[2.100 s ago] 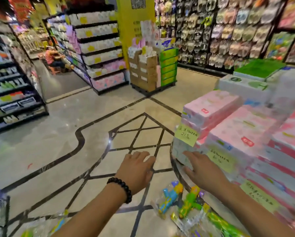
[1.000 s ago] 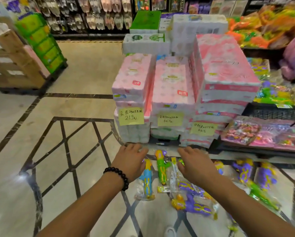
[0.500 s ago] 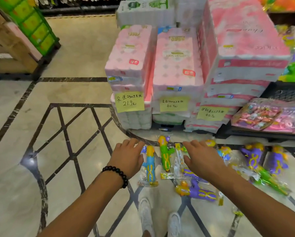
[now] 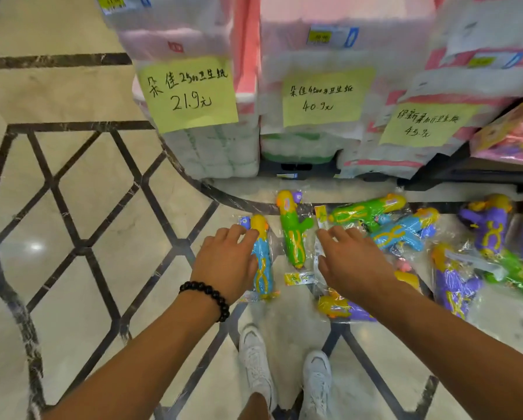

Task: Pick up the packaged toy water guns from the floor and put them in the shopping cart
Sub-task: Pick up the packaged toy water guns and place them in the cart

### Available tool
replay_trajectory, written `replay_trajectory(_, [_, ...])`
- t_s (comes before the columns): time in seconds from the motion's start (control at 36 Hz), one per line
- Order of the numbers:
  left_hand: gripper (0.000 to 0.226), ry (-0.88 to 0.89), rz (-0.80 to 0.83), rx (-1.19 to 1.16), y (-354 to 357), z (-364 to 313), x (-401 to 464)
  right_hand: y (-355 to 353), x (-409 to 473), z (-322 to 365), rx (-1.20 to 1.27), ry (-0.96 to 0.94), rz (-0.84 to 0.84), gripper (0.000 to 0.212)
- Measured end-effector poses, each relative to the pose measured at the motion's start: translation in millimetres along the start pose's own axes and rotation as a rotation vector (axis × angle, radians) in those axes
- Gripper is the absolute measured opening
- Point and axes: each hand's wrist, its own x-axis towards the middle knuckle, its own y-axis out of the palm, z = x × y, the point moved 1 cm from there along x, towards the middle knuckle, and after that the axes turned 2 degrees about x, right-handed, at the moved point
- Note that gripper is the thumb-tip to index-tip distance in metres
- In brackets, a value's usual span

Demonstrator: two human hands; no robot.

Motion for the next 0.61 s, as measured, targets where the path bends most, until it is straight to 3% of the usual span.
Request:
replay_trajectory(0.28, [0.045, -0.020, 0.042, -0.096, 219.2, 21.7, 88.0, 188.4, 136.6, -3.4, -0.013, -0.017, 0.015, 0.050])
replay_trajectory(0.61, [0.061, -0.121, 0.104, -0.078, 449.3, 37.0, 172.2, 382.8, 286.8, -21.6, 0.032, 0.040, 0.033, 0.073])
